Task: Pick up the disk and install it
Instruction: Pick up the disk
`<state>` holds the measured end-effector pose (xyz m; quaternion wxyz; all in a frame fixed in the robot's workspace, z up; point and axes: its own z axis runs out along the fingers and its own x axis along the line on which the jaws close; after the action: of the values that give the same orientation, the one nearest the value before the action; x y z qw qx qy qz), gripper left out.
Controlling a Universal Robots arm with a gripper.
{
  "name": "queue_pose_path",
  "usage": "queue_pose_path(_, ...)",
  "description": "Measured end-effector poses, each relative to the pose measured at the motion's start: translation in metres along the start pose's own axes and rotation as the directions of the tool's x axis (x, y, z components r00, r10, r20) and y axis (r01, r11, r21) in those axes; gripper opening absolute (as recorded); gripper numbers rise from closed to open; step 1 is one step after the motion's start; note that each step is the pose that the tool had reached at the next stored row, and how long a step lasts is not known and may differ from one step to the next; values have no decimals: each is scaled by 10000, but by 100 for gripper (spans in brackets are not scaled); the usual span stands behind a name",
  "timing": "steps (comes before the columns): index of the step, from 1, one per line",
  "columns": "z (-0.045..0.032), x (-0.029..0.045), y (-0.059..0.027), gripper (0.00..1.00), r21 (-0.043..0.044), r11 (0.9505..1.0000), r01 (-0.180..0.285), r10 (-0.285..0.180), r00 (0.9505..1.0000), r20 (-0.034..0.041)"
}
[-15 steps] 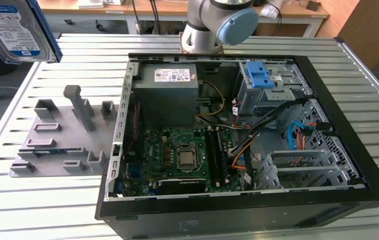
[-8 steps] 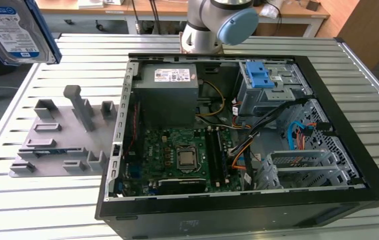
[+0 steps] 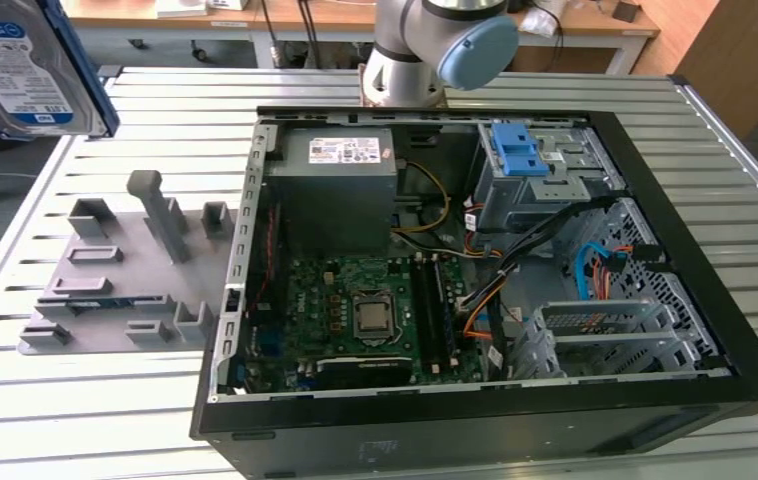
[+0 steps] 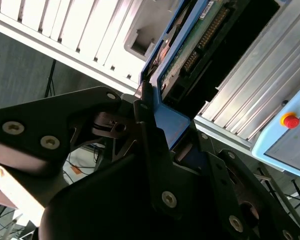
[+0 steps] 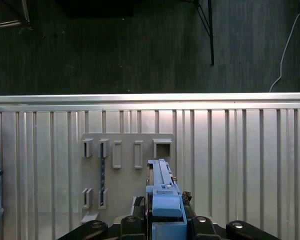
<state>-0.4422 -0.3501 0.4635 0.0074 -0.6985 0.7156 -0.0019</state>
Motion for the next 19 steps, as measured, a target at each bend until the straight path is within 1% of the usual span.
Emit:
queue_pose_path(7,-1,124,-2,37,1,10000,0,0,10000,0)
queue_pose_path(16,-2,324,-7,37,1,10000,1,-1,10000,0)
queue_pose_path(19,-2,351,-8,37,0,10000,1,-1,10000,0)
